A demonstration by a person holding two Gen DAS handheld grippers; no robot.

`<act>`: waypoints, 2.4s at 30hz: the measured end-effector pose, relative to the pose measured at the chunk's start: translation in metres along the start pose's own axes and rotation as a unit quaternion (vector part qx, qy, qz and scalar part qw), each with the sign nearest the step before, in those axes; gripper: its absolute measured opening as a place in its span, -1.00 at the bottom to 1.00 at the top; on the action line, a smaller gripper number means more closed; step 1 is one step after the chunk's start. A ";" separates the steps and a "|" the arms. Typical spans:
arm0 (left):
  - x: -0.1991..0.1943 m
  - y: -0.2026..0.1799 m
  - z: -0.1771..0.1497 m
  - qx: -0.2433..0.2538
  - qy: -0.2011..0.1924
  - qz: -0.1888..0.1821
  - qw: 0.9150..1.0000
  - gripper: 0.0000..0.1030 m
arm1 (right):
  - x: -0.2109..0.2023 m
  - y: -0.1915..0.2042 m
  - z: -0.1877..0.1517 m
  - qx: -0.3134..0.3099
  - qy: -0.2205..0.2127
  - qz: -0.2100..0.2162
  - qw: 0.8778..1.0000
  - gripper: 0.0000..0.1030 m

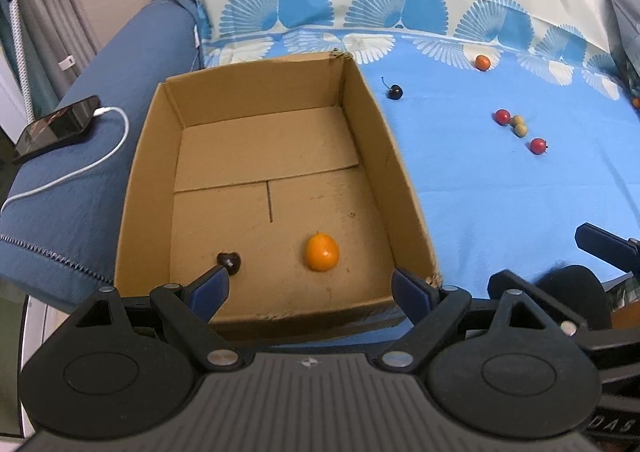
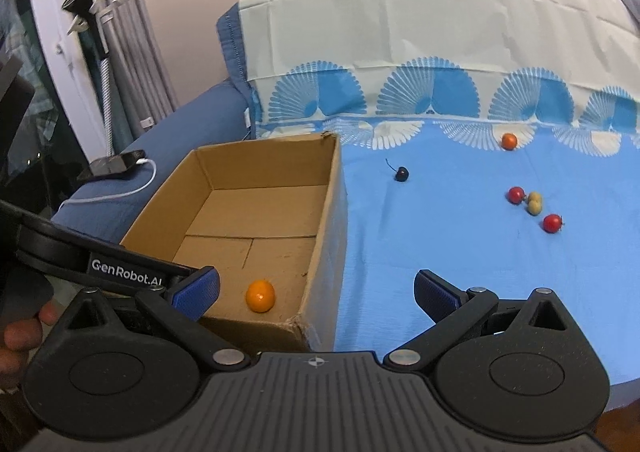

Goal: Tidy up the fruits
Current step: 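Withdraw both grippers from the box toward the remaining fruits, then grasp a second dark cherry with the left gripper while the right grasps a red tomato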

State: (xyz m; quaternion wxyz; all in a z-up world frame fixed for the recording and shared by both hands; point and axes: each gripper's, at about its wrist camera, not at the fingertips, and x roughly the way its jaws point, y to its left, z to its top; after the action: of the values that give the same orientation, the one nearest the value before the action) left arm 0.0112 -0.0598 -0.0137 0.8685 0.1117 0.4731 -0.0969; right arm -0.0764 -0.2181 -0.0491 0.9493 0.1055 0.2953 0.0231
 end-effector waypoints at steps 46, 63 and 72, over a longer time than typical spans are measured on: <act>0.353 -0.160 0.259 -0.109 0.058 -0.040 0.992 0.78 | 0.245 -0.308 0.016 0.084 0.041 -0.262 0.961 0.99; 0.388 -0.108 0.286 -0.229 0.122 -0.032 0.965 0.74 | 0.245 -0.304 0.015 0.085 0.020 -0.273 0.958 0.80; 0.359 -0.135 0.280 -0.147 0.099 -0.024 0.984 -0.57 | 0.224 -0.298 0.022 0.093 0.005 -0.254 0.963 -0.17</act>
State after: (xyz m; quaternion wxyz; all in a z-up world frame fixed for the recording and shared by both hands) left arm 0.3897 -0.2910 -0.1829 0.8220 -0.0197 0.5681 -0.0356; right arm 0.1154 -0.4899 -0.2193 0.9085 0.1146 0.3179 -0.2459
